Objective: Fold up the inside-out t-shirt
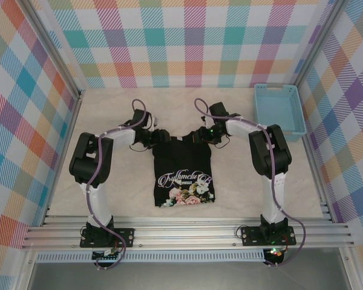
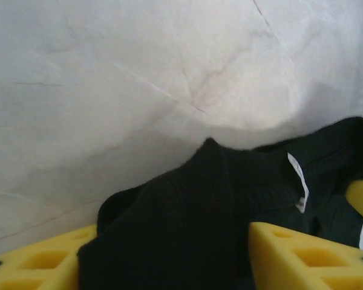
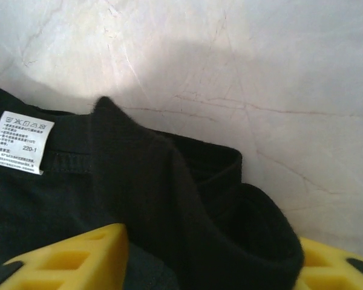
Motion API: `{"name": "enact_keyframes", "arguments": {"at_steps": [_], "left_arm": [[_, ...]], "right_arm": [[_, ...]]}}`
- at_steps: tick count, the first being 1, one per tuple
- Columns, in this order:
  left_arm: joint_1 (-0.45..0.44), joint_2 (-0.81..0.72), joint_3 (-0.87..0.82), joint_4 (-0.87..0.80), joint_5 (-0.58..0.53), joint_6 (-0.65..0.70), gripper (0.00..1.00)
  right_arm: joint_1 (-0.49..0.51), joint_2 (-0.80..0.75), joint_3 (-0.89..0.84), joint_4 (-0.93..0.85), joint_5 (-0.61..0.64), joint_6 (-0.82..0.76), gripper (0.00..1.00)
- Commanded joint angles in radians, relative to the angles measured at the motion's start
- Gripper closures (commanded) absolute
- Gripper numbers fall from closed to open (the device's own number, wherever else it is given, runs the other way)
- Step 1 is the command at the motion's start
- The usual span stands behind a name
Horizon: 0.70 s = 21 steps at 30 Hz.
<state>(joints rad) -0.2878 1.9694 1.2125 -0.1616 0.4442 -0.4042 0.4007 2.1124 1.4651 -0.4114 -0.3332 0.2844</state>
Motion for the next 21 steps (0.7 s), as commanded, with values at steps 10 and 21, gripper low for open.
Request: {"name": "enact_keyframes", "arguments": {"at_steps": [10, 21], "left_arm": [[-0.019, 0.046, 0.067, -0.004, 0.016, 0.051, 0.93], [0.018, -0.07, 0.438, -0.085, 0.024, 0.091, 1.0]], "right_arm": [[0.003, 0.021, 0.048, 0.064, -0.038, 0.003, 0.95], [-0.052, -0.118, 0.343, 0.083, -0.087, -0.066, 1.0]]}}
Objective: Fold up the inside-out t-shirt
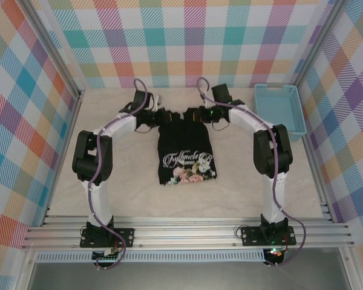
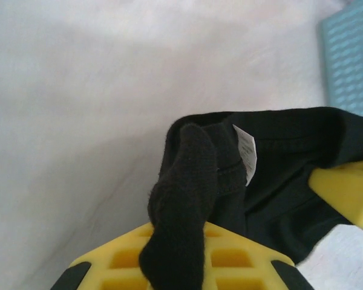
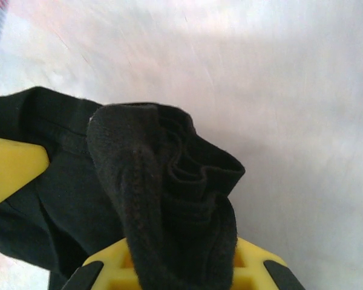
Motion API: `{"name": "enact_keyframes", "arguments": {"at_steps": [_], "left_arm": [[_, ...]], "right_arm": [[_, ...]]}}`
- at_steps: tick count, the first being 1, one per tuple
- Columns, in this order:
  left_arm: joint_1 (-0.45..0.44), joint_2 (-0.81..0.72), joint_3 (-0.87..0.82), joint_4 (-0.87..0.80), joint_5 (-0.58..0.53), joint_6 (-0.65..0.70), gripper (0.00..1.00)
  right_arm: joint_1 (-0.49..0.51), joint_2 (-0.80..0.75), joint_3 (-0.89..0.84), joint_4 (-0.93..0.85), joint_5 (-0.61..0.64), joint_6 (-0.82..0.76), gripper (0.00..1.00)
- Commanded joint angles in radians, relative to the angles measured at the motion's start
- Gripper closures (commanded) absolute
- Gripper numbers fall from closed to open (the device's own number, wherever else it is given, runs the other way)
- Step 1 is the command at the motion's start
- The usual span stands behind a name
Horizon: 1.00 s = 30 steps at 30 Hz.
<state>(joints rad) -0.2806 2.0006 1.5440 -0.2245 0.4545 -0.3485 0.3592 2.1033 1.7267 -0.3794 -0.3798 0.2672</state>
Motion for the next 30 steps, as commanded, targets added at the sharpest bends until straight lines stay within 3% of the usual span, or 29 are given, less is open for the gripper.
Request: {"name": "enact_keyframes", "arguments": {"at_steps": [1, 5, 8, 16, 22, 26, 30], "left_arm": [[0.011, -0.121, 0.139, -0.026, 0.016, 0.041, 1.0], [0.011, -0.199, 0.176, 0.0, 0.029, 0.047, 1.0], [0.008, -0.265, 0.103, 0.048, 0.056, 0.045, 1.0], [-0.04, -0.443, -0.303, 0.177, 0.102, -0.026, 1.0], [-0.121, -0.59, -0.576, 0.176, 0.065, -0.067, 1.0], [-0.135, -0.579, -0.62, 0.161, 0.013, -0.096, 1.0], [-0.135, -0.493, -0.593, 0.118, -0.076, -0.087, 1.0]], "right_arm": [[-0.011, -0.134, 0.099, 0.062, -0.043, -0.066, 1.0], [-0.011, -0.232, 0.096, 0.115, -0.066, -0.124, 1.0], [-0.01, -0.31, -0.001, 0.176, -0.103, -0.165, 1.0], [-0.003, -0.534, -0.487, 0.371, -0.237, -0.108, 1.0], [0.01, -0.719, -0.805, 0.39, -0.2, 0.019, 1.0], [0.011, -0.716, -0.842, 0.352, -0.147, 0.061, 1.0], [0.009, -0.594, -0.761, 0.284, -0.074, 0.048, 1.0]]}}
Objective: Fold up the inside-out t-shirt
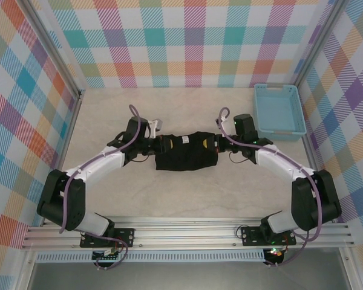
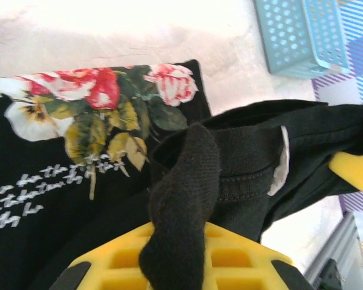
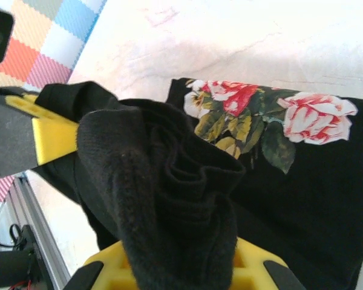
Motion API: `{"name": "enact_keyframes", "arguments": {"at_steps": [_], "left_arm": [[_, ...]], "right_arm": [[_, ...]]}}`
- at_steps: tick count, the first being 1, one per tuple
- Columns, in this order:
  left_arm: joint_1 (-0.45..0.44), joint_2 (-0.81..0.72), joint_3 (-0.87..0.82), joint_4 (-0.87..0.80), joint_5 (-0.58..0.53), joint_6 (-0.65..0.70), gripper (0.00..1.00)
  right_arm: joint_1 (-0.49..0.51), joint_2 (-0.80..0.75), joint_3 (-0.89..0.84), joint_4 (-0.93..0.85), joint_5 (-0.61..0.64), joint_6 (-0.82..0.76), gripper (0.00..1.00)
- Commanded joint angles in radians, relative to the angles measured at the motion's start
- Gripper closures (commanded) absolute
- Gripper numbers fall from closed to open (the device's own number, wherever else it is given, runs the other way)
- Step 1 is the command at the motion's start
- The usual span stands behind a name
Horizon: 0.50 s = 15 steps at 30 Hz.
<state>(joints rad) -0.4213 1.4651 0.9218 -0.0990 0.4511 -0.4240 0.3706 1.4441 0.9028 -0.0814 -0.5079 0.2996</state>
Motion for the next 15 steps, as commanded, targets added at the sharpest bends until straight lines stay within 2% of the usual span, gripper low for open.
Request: {"name": "enact_keyframes", "arguments": {"at_steps": [1, 4, 9, 13, 15], "left_arm": [[0.007, 0.067, 0.043, -0.02, -0.095, -0.01, 1.0], [0.012, 0.137, 0.077, -0.03, -0.152, 0.012, 1.0], [0.028, 0.287, 0.164, -0.042, -0.214, 0.045, 0.94], [0.038, 0.371, 0.207, -0.068, -0.335, 0.055, 0.87], [0.042, 0.394, 0.213, -0.053, -0.37, 0.058, 0.72]], "right_arm": [[-0.002, 0.105, 0.094, -0.029, 0.067, 0.013, 1.0], [-0.002, 0.217, 0.182, -0.055, 0.082, 0.006, 1.0], [-0.004, 0.406, 0.329, -0.139, 0.157, -0.024, 0.99], [-0.008, 0.564, 0.45, -0.207, 0.194, -0.047, 0.88], [-0.013, 0.618, 0.521, -0.244, 0.219, -0.057, 0.76]]}}
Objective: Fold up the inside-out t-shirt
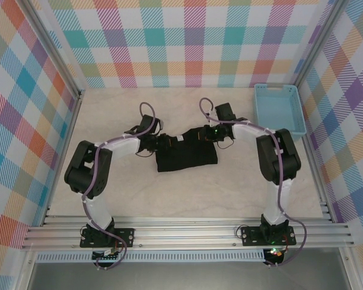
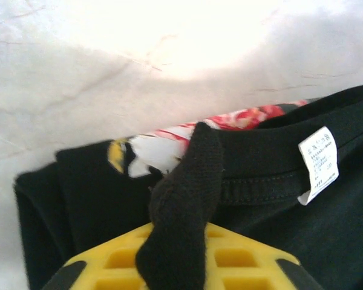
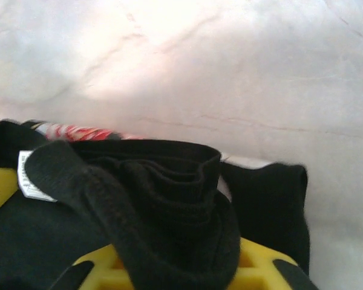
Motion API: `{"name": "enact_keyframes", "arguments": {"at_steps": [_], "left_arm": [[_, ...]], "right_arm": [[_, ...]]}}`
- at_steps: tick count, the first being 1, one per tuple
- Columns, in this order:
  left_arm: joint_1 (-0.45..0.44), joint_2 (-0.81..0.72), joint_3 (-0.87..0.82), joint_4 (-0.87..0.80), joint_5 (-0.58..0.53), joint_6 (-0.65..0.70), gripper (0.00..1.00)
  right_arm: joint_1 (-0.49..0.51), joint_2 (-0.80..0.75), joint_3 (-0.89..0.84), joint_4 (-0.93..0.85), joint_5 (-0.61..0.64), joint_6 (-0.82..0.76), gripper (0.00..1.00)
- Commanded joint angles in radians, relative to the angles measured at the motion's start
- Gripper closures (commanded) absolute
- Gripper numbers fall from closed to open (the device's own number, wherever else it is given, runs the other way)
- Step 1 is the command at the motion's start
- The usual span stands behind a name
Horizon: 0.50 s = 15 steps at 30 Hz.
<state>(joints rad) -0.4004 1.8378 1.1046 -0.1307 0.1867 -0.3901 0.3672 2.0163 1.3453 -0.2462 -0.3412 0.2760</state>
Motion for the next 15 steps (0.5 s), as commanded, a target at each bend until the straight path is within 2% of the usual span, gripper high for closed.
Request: {"name": "enact_keyframes", "arguments": {"at_steps": [1, 4, 6, 9, 11, 12, 15], "left_arm": [[0.022, 0.028, 0.041, -0.027, -0.125, 0.029, 0.63], [0.022, 0.006, 0.049, -0.05, -0.201, 0.05, 0.44], [0.021, -0.039, 0.037, -0.078, -0.254, 0.057, 0.36], [0.022, -0.153, -0.006, -0.177, -0.319, 0.034, 0.26], [0.016, -0.239, -0.064, -0.175, -0.248, 0.018, 0.18], [0.01, -0.272, -0.096, -0.157, -0.173, 0.005, 0.16], [-0.019, -0.311, -0.156, -0.021, 0.056, -0.053, 0.15]], "right_arm": [[-0.017, 0.061, 0.115, -0.109, 0.068, -0.036, 0.71], [-0.045, 0.021, 0.136, -0.141, 0.08, -0.044, 0.6], [-0.052, -0.05, 0.096, -0.148, 0.098, -0.067, 0.52], [-0.047, -0.181, -0.003, -0.137, 0.073, -0.075, 0.45], [-0.027, -0.247, -0.078, -0.097, 0.044, -0.057, 0.42], [-0.01, -0.265, -0.106, -0.074, 0.027, -0.043, 0.42], [0.029, -0.233, -0.12, 0.0, -0.072, 0.007, 0.44]]}}
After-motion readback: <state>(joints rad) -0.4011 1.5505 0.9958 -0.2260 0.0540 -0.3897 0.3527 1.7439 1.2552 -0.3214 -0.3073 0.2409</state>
